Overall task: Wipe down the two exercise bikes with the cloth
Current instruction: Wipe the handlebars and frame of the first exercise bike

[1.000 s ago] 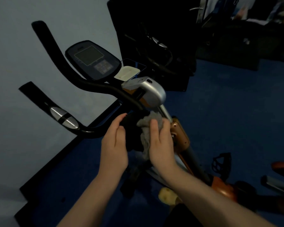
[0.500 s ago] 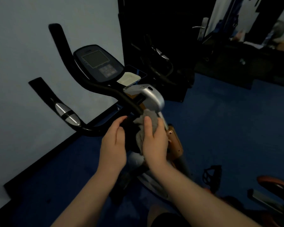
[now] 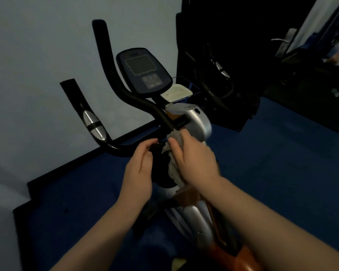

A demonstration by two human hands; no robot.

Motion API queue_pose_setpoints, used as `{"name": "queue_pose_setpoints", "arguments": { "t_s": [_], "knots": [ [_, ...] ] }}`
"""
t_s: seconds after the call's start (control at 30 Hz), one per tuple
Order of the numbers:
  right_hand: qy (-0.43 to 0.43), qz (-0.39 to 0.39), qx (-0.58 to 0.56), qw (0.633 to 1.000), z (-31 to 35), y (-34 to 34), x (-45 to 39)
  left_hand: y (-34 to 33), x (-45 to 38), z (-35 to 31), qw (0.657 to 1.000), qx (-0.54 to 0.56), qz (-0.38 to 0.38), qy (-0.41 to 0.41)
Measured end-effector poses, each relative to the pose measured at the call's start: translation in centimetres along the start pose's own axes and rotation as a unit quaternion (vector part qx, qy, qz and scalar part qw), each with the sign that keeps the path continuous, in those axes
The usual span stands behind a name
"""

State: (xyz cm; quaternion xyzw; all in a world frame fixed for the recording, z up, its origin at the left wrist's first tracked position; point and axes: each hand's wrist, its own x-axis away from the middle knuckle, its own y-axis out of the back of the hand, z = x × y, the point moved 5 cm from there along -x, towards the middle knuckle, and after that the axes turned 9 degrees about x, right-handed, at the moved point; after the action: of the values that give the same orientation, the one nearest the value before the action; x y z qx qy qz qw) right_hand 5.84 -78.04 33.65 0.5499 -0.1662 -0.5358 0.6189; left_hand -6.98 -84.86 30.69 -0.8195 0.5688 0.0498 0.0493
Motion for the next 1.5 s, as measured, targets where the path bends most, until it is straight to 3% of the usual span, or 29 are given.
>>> {"name": "queue_pose_setpoints", "arguments": {
  "t_s": [0.07, 0.13, 0.23, 0.33, 0.43, 0.63, 0.8, 0.9, 1.0, 1.07, 1.2, 1.33, 1.5],
  "knots": [
    [-0.022, -0.013, -0.03, 0.999, 0.3, 0.1, -0.2, 0.0, 0.3, -0.3, 1.0, -0.01, -0.016, 0.008],
    [-0.121, -0.053, -0.215, 0.968, 0.3, -0.3, 1.5, 0.1, 0.5, -0.6, 0.999, -0.024, -0.023, 0.004],
    [-0.267, -0.101, -0.446, 0.848, 1.2, -2.6, 5.3, -0.3, 0.7, -0.7, 0.999, 0.004, -0.047, 0.008],
    [-0.356, -0.104, -0.531, 0.762, 1.9, -4.3, 6.6, -0.7, 1.1, -0.7, 0.996, 0.036, -0.077, 0.013],
    [-0.376, -0.095, -0.57, 0.724, 1.9, -4.3, 6.4, -0.5, 1.3, -1.0, 0.997, 0.028, -0.067, 0.015],
    [-0.429, -0.119, -0.561, 0.698, 3.3, -4.7, 7.0, -0.3, 0.7, -1.0, 1.0, 0.01, -0.006, 0.017],
    [-0.461, -0.158, -0.577, 0.655, 3.2, -5.1, 7.0, 0.5, 0.0, -0.7, 0.996, -0.012, 0.09, 0.022],
    [-0.515, -0.194, -0.601, 0.579, 5.3, -5.8, 7.3, 0.8, -0.3, -0.7, 0.989, -0.004, 0.141, 0.035],
    [-0.549, -0.195, -0.609, 0.538, 5.5, -5.9, 6.9, 1.0, -0.6, -0.7, 0.984, -0.001, 0.176, 0.039],
    [-0.563, -0.227, -0.57, 0.553, 4.5, -5.4, 6.5, 1.0, -1.0, -0.7, 0.98, -0.007, 0.196, 0.041],
    [-0.54, -0.269, -0.491, 0.629, 4.7, -5.4, 6.9, 1.2, -1.1, -0.5, 0.977, 0.002, 0.205, 0.06],
    [-0.424, -0.214, -0.374, 0.797, 3.3, -3.7, 6.4, 0.9, -0.8, -0.7, 0.981, 0.017, 0.185, 0.064],
    [-0.202, -0.119, -0.18, 0.955, 1.6, -0.2, 2.5, 0.8, -0.4, -0.3, 0.986, 0.04, 0.145, 0.07]
  ]
}}
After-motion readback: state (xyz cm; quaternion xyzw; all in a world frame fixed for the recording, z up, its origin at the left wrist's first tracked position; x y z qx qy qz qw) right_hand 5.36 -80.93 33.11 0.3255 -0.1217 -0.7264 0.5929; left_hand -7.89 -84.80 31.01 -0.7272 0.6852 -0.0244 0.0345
